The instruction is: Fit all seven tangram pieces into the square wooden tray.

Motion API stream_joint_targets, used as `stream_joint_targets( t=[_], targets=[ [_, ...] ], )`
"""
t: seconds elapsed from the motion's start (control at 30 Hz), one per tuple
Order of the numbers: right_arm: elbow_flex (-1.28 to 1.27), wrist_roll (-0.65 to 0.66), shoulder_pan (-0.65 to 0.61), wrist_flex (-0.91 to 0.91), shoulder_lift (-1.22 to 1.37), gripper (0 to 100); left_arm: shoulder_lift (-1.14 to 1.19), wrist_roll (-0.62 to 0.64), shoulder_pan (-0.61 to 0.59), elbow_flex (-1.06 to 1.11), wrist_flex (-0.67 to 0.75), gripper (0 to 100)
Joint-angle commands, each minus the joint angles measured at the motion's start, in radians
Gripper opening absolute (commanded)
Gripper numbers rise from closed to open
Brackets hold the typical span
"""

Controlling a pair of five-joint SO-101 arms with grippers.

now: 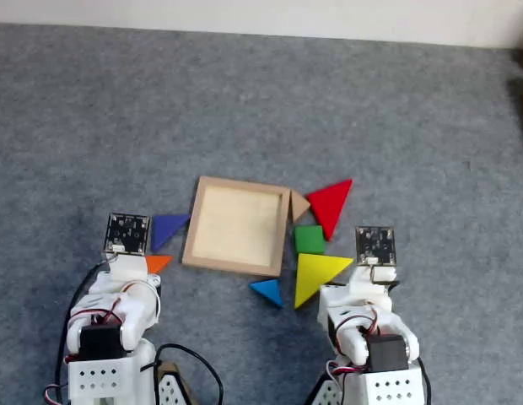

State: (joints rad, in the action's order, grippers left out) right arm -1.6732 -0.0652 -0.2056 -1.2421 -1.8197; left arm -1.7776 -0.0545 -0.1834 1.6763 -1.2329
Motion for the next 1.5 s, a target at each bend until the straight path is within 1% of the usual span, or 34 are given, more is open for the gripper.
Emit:
stream_joint_targets(
  t=[0.0,0.73,0.9,0.97,1.13,1.2,1.33,1.47],
  targets=[
    [-0.131,-0.006,0.012,-0.008,-0.018,2.4,-0.044,-0.008,0.008,0.019,-0.002,0],
    [-0.130,-0.005,0.013,0.001,-0.018,2.4,-0.044,-0.008,0.008,0.019,-0.002,0],
    [-0.013,-0.005,0.016,-0.007,-0.018,2.4,-0.044,-0.008,0.008,0.019,-0.002,0],
    [0.045,-0.005,0.051,-0.007,-0.018,2.4,-0.044,-0.008,0.008,0.019,-0.002,0],
    [0.196,-0.005,0.234,-0.001,-0.018,2.4,-0.044,-0.008,0.008,0.019,-0.002,0],
    [0.245,-0.005,0.275,-0.001,-0.018,2.2,-0.044,-0.008,0.008,0.019,-0.002,0],
    [0.341,-0.005,0.280,-0.030,-0.016,1.9,-0.044,-0.008,0.008,0.019,-0.002,0],
    [0.424,-0.003,0.278,-0.111,0.016,0.3,-0.044,-0.008,0.008,0.019,-0.002,0]
  ],
)
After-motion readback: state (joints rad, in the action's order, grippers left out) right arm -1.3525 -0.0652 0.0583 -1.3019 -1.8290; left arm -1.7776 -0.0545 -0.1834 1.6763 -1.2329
